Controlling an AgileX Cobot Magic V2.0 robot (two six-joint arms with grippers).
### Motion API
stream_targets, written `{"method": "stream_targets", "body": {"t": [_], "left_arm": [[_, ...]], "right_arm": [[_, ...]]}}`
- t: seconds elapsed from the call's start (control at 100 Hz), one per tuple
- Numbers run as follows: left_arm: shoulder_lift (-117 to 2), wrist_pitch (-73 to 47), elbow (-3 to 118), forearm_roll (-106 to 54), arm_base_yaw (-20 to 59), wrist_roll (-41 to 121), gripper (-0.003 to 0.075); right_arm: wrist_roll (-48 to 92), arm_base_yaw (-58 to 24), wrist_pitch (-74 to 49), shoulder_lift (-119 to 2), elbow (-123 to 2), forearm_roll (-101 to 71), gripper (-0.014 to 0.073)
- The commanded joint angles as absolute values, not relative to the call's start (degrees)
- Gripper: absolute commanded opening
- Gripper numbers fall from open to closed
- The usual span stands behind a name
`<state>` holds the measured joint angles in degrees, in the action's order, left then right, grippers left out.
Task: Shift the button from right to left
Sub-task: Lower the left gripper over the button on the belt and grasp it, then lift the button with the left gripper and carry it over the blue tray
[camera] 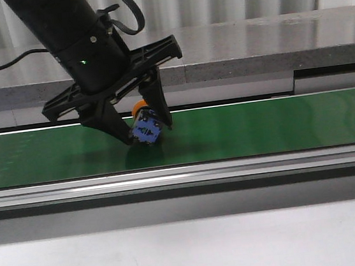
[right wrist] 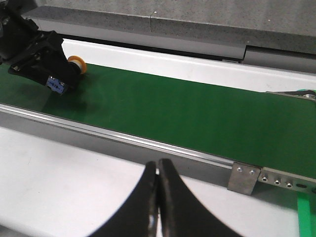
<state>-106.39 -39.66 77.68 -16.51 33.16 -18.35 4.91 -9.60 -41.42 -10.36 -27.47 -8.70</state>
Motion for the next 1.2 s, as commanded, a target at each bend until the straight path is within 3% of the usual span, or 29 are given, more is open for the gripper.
{"method": "stream_targets", "body": {"t": [0.0, 0.04, 0.16, 0.71, 1.19], "left_arm": [[-103.79, -37.57, 79.44, -17.64, 32.9, -18.93, 0.0146], [-103.79, -37.57, 79.44, -17.64, 32.9, -18.82, 0.0073], [-103.41, -37.68, 79.44, -17.56, 32.9, -18.49, -0.0013], [-91.21, -57.2, 81.31, 10.63, 28.86, -19.96, -0.0013], [-89.7, -60.81, 81.13, 13.42, 2.7, -12.02, -0.0013]], "right_arm": [[5.28, -9.62, -37.5, -10.93, -28.96, -9.1, -0.0067], [5.28, -9.62, -37.5, -10.93, -28.96, -9.1, -0.0067], [5.28, -9.62, -37.5, -10.93, -28.96, -9.1, -0.0067], [5.28, -9.62, -37.5, -10.93, -28.96, -9.1, -0.0067], [5.28, -9.62, -37.5, -10.93, -28.96, -9.1, -0.0067]]}}
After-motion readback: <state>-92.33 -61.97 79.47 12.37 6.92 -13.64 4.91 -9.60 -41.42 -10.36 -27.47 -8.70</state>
